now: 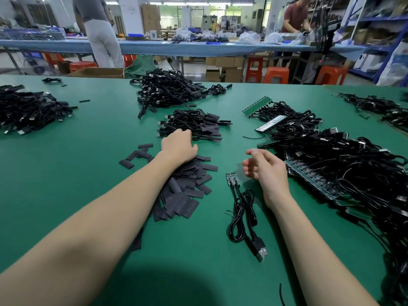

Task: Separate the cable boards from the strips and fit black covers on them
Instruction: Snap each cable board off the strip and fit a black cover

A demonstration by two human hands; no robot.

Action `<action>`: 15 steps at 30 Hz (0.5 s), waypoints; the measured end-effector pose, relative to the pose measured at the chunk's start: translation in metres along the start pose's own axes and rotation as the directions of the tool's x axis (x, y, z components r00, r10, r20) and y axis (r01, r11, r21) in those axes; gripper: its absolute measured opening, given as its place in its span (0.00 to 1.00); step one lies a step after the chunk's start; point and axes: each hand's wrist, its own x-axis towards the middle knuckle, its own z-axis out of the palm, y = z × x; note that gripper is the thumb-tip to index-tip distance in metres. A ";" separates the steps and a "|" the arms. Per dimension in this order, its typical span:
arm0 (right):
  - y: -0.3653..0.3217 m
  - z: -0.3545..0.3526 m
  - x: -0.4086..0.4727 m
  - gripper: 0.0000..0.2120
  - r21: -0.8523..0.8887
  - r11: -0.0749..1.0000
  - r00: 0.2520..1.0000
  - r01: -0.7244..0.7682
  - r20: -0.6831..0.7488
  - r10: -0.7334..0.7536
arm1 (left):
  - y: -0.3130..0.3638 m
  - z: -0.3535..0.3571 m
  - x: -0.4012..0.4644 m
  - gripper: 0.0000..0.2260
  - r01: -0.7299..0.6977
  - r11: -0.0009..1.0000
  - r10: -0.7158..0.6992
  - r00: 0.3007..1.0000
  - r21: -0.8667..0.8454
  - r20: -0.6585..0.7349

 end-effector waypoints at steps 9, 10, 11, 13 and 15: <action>-0.002 0.000 -0.002 0.09 -0.015 1.000 0.999 -0.006 0.032 0.006 | 0.038 -0.016 -0.021 0.15 0.030 0.990 -0.029 1.000 0.139 -0.011; -0.002 0.000 -0.002 0.09 -0.014 1.000 0.999 -0.006 0.034 0.006 | 0.047 -0.018 -0.027 0.15 0.015 0.996 -0.011 0.999 0.085 -0.041; -0.003 0.000 -0.002 0.08 -0.014 1.000 0.999 -0.009 0.035 0.009 | 0.056 -0.018 -0.034 0.14 -0.001 1.000 -0.001 0.997 -0.031 -0.071; -0.005 0.001 -0.002 0.08 -0.028 0.999 0.999 -0.020 0.046 0.021 | 0.075 -0.014 -0.054 0.08 -0.028 0.922 -0.015 0.994 -0.386 -0.109; -0.007 0.001 -0.001 0.08 -0.079 0.997 0.997 -0.027 0.070 0.032 | 0.090 -0.006 -0.073 0.06 -0.054 0.768 -0.047 0.989 -0.638 -0.139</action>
